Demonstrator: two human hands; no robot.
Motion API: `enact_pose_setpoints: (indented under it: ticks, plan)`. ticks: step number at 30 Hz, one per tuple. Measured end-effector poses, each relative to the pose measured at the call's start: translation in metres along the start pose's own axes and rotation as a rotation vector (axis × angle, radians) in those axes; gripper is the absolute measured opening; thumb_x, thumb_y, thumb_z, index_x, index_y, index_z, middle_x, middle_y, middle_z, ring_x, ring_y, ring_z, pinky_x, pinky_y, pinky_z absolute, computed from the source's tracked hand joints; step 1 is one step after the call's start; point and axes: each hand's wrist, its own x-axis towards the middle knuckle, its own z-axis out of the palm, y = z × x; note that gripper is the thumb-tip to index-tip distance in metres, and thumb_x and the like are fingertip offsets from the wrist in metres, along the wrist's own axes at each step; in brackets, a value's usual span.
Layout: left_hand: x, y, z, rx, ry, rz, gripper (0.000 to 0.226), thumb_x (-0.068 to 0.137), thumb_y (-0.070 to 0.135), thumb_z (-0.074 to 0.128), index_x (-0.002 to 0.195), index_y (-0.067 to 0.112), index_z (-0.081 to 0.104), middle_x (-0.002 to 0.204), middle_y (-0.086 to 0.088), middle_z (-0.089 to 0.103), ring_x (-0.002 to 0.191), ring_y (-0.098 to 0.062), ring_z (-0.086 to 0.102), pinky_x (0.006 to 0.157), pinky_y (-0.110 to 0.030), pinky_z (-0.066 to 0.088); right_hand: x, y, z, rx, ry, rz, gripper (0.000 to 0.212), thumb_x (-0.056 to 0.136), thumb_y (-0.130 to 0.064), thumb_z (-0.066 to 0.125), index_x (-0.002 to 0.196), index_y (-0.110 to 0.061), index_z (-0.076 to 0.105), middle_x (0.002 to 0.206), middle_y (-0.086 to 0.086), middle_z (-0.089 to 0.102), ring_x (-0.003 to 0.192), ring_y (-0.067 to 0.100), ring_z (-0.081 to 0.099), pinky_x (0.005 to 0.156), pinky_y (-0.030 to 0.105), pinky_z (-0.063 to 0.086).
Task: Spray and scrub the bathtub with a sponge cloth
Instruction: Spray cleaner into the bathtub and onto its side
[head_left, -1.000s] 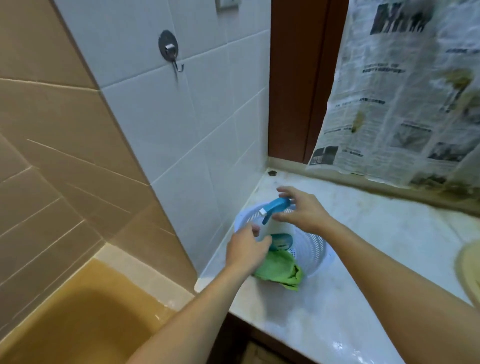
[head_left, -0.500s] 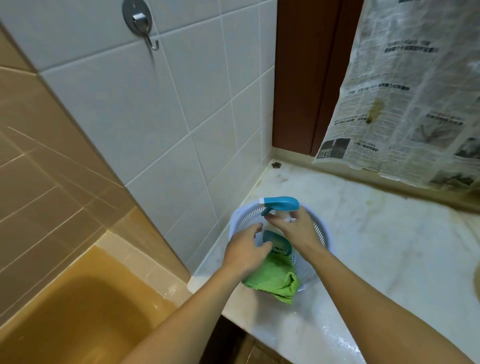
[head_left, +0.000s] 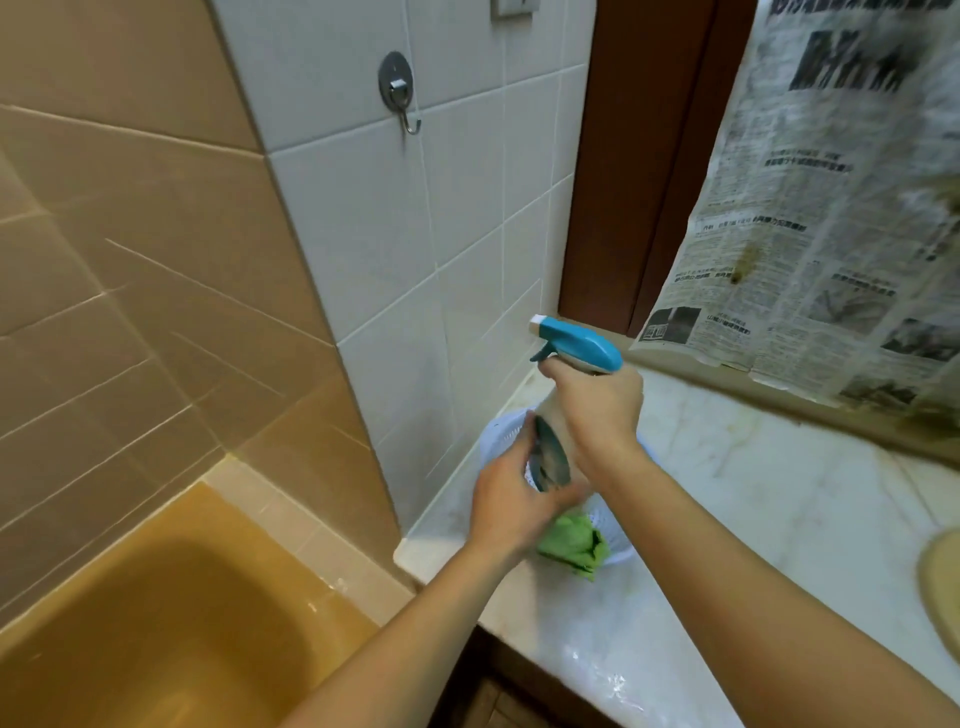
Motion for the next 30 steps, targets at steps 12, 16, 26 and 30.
enact_pose_setpoints:
  ticks: [12, 16, 26, 30]
  plan:
    - [-0.151, -0.038, -0.141, -0.2, 0.303, 0.059, 0.115, 0.068, 0.024, 0.094, 0.155, 0.048, 0.023, 0.109, 0.034, 0.068, 0.103, 0.013, 0.064, 0.09, -0.014, 0.052, -0.212, -0.037, 0.071, 0.118, -0.446, -0.183, 0.017, 0.077, -0.02, 0.091, 0.075, -0.016, 0.075, 0.066, -0.006, 0.066, 0.063, 0.007, 0.059, 0.062, 0.021, 0.049]
    - [-0.207, -0.059, -0.174, -0.242, 0.335, -0.002, 0.119, 0.068, 0.032, 0.097, 0.16, 0.047, 0.024, 0.126, 0.03, 0.064, 0.105, 0.028, 0.054, 0.093, -0.01, 0.049, -0.277, -0.021, 0.097, 0.064, -0.618, -0.198, 0.038, 0.076, -0.031, 0.092, 0.094, -0.002, 0.074, 0.077, 0.006, 0.066, 0.072, 0.012, 0.061, 0.07, 0.03, 0.051]
    - [-0.312, -0.137, -0.228, -0.442, 0.234, -0.265, 0.069, 0.08, 0.021, 0.079, 0.14, 0.044, 0.054, 0.12, 0.014, 0.073, 0.106, 0.001, 0.067, 0.088, -0.022, 0.055, -0.372, 0.064, 0.123, -0.15, -0.794, -0.055, 0.011, 0.084, -0.003, 0.069, 0.087, -0.013, 0.07, 0.082, 0.004, 0.074, 0.071, 0.018, 0.067, 0.068, 0.033, 0.051]
    - [-0.332, -0.166, -0.216, -0.746, 0.308, -0.517, 0.024, 0.102, 0.028, 0.062, 0.121, 0.025, 0.076, 0.113, -0.001, 0.079, 0.097, -0.013, 0.073, 0.079, -0.026, 0.055, -0.388, 0.135, 0.13, -0.269, -0.568, 0.128, 0.012, 0.074, -0.014, 0.067, 0.081, -0.021, 0.074, 0.069, -0.001, 0.07, 0.065, 0.021, 0.065, 0.073, 0.041, 0.055]
